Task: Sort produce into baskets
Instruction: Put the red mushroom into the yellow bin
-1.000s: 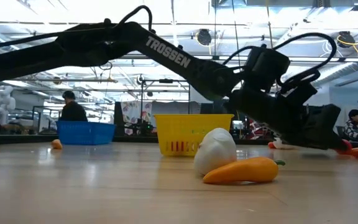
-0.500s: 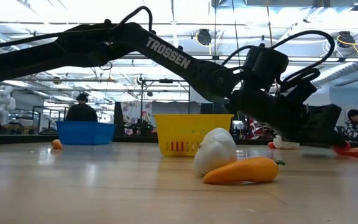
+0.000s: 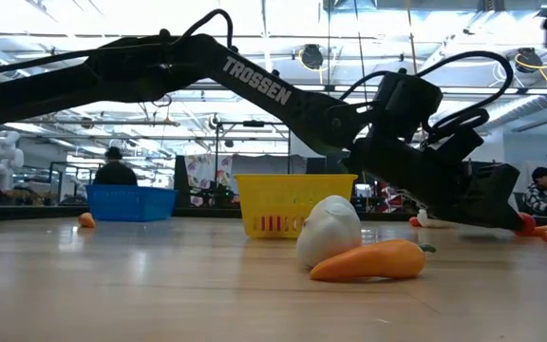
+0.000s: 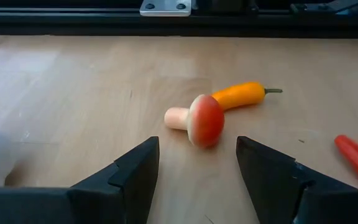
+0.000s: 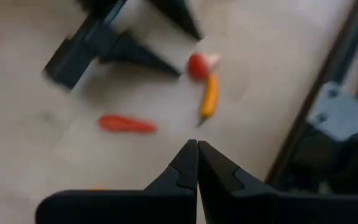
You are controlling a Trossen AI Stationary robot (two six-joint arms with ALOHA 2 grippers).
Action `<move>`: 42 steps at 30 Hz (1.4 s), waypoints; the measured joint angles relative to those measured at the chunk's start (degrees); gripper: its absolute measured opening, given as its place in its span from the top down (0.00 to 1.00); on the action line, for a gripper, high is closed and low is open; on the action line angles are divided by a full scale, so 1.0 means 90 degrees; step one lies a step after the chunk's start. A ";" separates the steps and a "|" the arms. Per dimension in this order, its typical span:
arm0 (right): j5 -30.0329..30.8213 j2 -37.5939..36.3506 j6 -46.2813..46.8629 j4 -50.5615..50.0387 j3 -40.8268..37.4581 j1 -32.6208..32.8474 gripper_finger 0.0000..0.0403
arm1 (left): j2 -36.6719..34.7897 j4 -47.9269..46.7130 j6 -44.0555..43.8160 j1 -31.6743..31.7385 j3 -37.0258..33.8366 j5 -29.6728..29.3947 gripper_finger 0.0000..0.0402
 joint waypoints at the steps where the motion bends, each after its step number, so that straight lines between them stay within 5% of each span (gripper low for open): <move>1: -0.0001 -0.0068 -0.0224 -0.0010 -0.0021 -0.0227 1.00 | 0.0000 -0.0053 -0.0001 0.0005 0.0000 -0.0010 0.45; 8: -0.0168 -0.0685 -0.1658 0.0798 -0.0973 -0.1444 1.00 | -0.0012 -0.0277 -0.0010 0.0011 0.0000 -0.0030 0.45; 14: -0.0056 -0.1050 -0.2078 0.0902 -0.0969 -0.1879 1.00 | -0.0015 -0.0303 -0.0016 0.0011 0.0000 -0.0030 0.45; 28: -0.0708 -0.0376 -0.4388 0.1116 -0.0995 -0.3638 1.00 | -0.0015 -0.0322 -0.0184 0.0022 0.0000 -0.0025 0.45; 42: -0.0659 -0.0349 -0.4990 0.2230 -0.1822 -0.4146 1.00 | -0.0015 -0.0364 -0.0147 0.0024 0.0000 0.0004 0.45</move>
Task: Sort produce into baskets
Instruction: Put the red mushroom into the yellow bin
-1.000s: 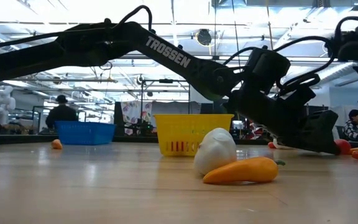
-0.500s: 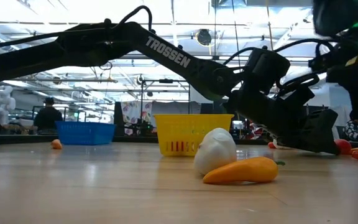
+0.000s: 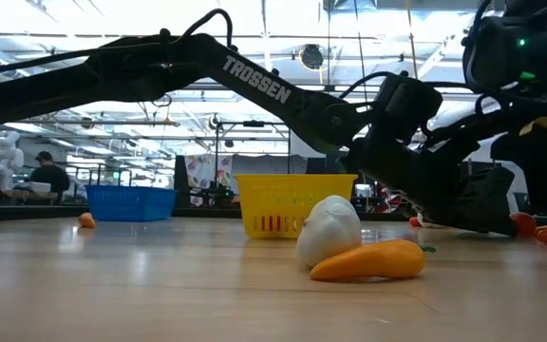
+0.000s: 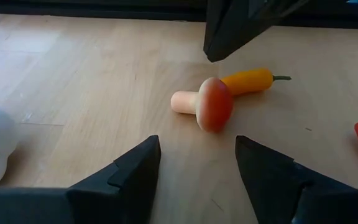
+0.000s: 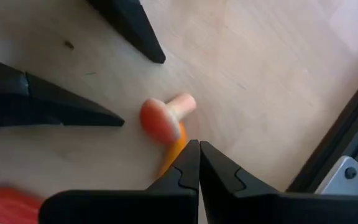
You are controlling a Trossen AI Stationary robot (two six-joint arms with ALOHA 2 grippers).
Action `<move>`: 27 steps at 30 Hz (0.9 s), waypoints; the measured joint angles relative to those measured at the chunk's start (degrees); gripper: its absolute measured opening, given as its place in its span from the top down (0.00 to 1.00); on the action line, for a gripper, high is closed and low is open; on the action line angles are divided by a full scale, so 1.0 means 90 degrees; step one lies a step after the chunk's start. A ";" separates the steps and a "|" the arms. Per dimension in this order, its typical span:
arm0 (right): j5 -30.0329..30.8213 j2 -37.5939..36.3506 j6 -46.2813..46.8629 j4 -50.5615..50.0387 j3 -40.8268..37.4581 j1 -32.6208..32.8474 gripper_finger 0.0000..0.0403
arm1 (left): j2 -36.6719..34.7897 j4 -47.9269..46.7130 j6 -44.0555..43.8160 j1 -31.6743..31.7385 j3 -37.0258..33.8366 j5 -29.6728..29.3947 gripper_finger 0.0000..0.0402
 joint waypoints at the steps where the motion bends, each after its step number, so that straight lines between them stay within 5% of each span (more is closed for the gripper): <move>1: 0.0005 0.0013 0.0002 0.0035 -0.0014 0.0000 1.00 | 0.0000 0.0000 -0.0001 0.0000 0.0000 0.0000 0.45; 27: 0.0301 0.0051 -0.0326 0.1418 -0.0559 -0.0002 1.00 | 0.0002 -0.0004 0.0017 0.0005 -0.0005 -0.0022 0.45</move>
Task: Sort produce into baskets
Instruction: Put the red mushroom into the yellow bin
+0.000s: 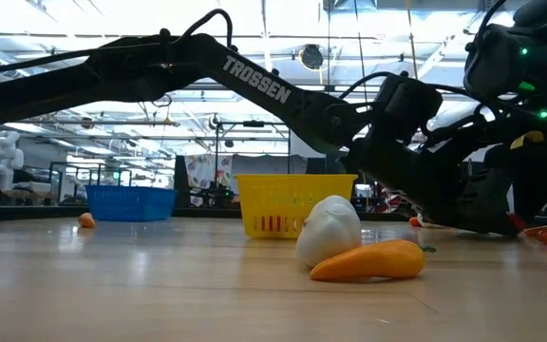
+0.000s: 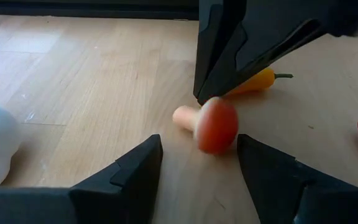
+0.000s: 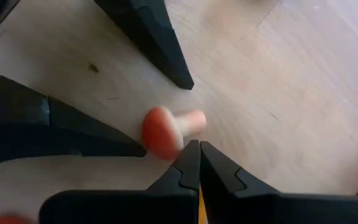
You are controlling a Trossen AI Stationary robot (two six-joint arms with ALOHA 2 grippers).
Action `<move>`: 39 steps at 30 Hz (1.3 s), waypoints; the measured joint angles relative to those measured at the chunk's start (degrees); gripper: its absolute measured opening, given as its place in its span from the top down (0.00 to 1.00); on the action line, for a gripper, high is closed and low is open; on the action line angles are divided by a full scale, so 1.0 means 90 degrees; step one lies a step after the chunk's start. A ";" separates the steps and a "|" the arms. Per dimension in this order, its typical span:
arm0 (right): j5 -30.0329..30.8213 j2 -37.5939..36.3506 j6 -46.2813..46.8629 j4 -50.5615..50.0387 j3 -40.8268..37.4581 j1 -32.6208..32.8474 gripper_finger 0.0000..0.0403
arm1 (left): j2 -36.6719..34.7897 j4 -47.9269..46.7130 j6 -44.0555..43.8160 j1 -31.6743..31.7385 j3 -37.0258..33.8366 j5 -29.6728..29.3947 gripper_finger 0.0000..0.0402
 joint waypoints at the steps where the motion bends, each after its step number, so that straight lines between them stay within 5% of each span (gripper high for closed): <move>1: -0.0014 0.0000 0.0019 0.0010 0.0000 0.0000 1.00 | 0.0000 -0.0001 0.0001 0.0000 0.0000 0.0000 0.45; 39: 0.0070 0.0000 -0.0152 0.0277 0.0002 0.0000 1.00 | 0.0010 0.0062 -0.0001 0.0007 -0.0002 -0.0032 0.45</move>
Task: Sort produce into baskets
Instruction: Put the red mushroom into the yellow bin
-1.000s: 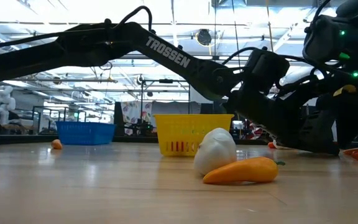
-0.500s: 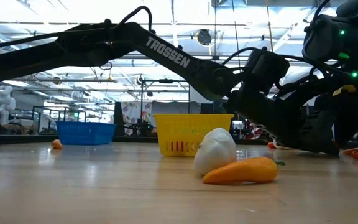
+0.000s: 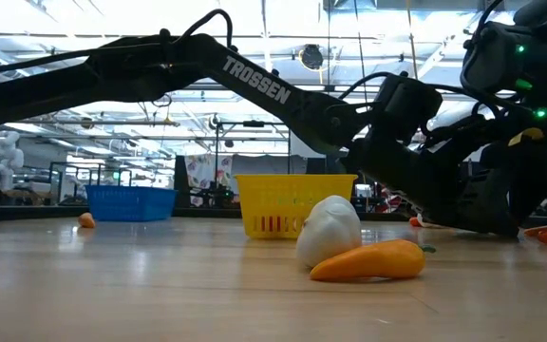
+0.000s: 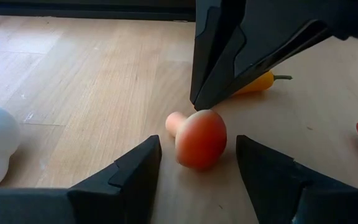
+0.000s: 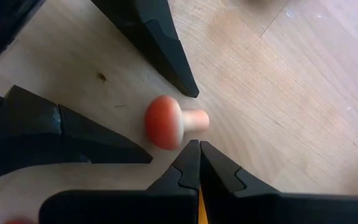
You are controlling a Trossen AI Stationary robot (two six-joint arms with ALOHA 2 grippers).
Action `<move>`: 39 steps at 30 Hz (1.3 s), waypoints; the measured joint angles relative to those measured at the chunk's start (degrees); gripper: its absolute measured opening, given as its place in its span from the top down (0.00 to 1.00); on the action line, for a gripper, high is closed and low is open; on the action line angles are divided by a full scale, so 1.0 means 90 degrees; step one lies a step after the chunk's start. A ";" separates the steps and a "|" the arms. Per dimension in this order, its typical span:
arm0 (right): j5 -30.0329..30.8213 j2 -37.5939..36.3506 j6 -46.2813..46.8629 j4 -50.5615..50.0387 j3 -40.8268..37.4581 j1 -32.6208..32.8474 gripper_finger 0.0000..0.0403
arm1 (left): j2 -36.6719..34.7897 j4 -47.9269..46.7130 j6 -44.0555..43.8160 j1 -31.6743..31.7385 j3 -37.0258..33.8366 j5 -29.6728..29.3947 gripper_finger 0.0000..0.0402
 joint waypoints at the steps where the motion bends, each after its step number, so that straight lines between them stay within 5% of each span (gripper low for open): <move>1: -0.0002 0.0000 -0.0018 0.0001 0.0000 0.0000 1.00 | 0.0000 0.0000 0.0000 0.0000 0.0000 -0.0002 0.45; 13: -0.0035 -0.0047 -0.0023 -0.0170 0.0037 0.0004 1.00 | 0.0005 0.0063 -0.0001 0.0002 -0.0005 -0.0015 0.45; 25: 0.0055 -0.1131 0.0487 -0.0960 0.0046 0.0005 1.00 | 0.0004 0.0070 -0.0021 -0.0002 -0.0012 -0.0047 0.45; 39: 0.0107 -0.0512 0.0269 -0.0102 0.0032 0.0005 1.00 | 0.0002 0.0074 -0.0038 -0.0002 -0.0022 -0.0049 0.45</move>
